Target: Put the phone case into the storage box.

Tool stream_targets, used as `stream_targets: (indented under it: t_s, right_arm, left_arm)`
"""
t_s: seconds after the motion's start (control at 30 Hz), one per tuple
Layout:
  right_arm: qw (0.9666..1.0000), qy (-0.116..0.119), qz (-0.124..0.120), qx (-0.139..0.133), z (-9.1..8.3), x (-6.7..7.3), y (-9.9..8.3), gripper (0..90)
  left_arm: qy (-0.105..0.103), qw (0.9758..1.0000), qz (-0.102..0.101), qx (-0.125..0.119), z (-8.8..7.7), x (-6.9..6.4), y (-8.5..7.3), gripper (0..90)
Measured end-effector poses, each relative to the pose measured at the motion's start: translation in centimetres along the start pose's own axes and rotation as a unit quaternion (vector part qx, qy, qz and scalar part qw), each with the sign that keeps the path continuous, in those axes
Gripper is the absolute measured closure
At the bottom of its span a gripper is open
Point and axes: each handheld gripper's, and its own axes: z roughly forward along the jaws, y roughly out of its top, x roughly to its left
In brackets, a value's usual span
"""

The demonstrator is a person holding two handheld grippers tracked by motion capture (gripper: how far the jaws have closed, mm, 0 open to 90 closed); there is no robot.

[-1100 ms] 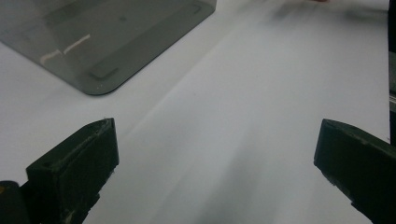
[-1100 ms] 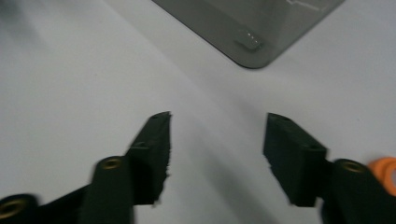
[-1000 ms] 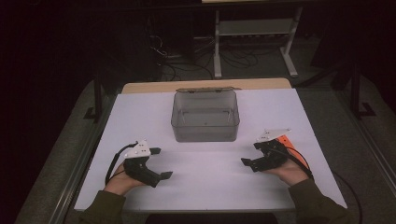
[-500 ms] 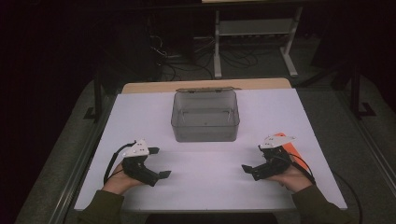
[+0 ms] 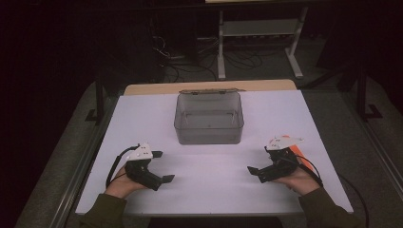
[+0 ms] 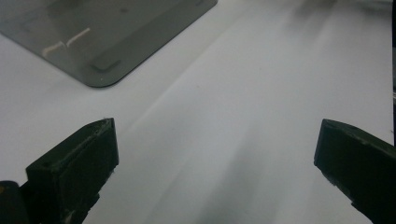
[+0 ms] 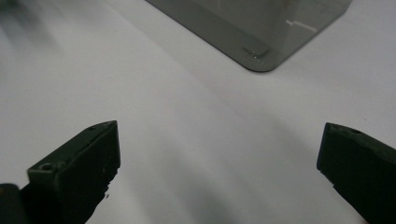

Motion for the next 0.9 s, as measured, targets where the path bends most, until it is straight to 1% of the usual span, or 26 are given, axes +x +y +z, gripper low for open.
stream_targets:
  t_s: [0.17, 0.3, 0.43, 0.53, 0.67, 0.9]
  right_arm:
    - [1.0000, -0.006, 0.004, -0.001, -0.4, -0.5, 0.1, 0.0]
    - [1.0000, -0.006, 0.006, 0.002, -0.4, -0.7, 0.1, 0.0]
    - [0.9999, -0.008, 0.005, 0.005, -0.4, -0.8, 0.1, 0.0]
    - [0.9999, -0.014, 0.005, 0.005, -0.6, -0.9, 0.1, 0.0]
    - [0.9997, -0.024, 0.011, 0.002, -1.0, -1.4, 0.0, 0.0]
    - [0.9994, -0.033, 0.013, 0.004, -1.2, -1.8, 0.0, 0.0]
  left_arm:
    - [-0.001, 1.0000, 0.000, 0.002, 0.1, 0.0, 0.0, 0.0]
    - [0.002, 1.0000, 0.005, 0.002, 0.1, -0.1, 0.0, 0.0]
    - [0.001, 1.0000, 0.001, 0.000, 0.0, -0.1, 0.0, 0.0]
    - [0.000, 1.0000, 0.000, 0.001, 0.0, 0.0, 0.0, 0.0]
    - [0.001, 1.0000, 0.001, 0.001, 0.0, 0.0, 0.0, 0.0]
    - [0.002, 1.0000, -0.001, -0.001, 0.0, 0.0, 0.0, 0.0]
